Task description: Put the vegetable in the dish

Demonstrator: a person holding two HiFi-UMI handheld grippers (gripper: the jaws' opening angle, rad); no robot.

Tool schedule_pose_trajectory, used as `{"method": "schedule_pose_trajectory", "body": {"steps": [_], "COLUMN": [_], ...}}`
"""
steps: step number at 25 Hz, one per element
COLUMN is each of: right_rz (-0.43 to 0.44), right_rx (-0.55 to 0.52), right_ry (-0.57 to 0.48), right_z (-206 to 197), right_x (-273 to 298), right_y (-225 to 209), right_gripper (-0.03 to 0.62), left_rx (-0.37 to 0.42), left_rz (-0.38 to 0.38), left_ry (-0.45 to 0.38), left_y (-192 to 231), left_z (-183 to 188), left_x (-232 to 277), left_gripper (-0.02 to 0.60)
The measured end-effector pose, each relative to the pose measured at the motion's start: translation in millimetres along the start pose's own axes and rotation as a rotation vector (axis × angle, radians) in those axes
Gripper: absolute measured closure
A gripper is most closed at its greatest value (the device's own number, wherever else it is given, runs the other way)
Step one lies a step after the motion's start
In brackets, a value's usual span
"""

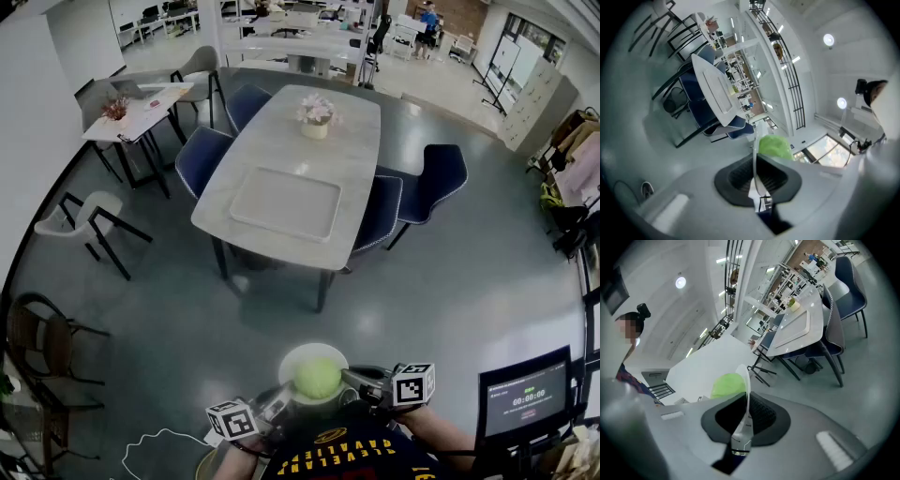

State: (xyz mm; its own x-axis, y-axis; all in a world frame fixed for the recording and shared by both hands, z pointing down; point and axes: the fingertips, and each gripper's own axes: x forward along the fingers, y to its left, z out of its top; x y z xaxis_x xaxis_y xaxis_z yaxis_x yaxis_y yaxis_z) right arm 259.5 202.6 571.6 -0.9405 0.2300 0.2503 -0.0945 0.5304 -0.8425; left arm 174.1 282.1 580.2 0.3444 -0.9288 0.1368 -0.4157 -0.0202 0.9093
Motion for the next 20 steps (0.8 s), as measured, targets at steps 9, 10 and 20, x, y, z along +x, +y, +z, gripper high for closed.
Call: {"method": "schedule_pose_trajectory", "body": {"steps": [9, 10, 20], "right_rz": [0.043, 0.045, 0.054], "right_rx": [-0.033, -0.033, 0.019], "right_ry": [-0.062, -0.068, -0.052], "right_z": [-88.4, -98.3, -202.3], "right_x": [-138.8, -156.8, -297.0], "right_y": [26.1, 23.1, 3.4], "right_gripper": [0.566, 0.566, 0.566], "left_rx": [0.038, 0.039, -0.007], "left_rz": [0.023, 0.03, 0.081], "left_ry": [0.012, 0.01, 0.026], "left_y": [-84.0, -90.5, -138.1], "left_z": [-142.6, -161.6, -331.6], "left_x": [2.2, 7.3, 28.3], "left_gripper": [0.569, 0.569, 0.57]}}
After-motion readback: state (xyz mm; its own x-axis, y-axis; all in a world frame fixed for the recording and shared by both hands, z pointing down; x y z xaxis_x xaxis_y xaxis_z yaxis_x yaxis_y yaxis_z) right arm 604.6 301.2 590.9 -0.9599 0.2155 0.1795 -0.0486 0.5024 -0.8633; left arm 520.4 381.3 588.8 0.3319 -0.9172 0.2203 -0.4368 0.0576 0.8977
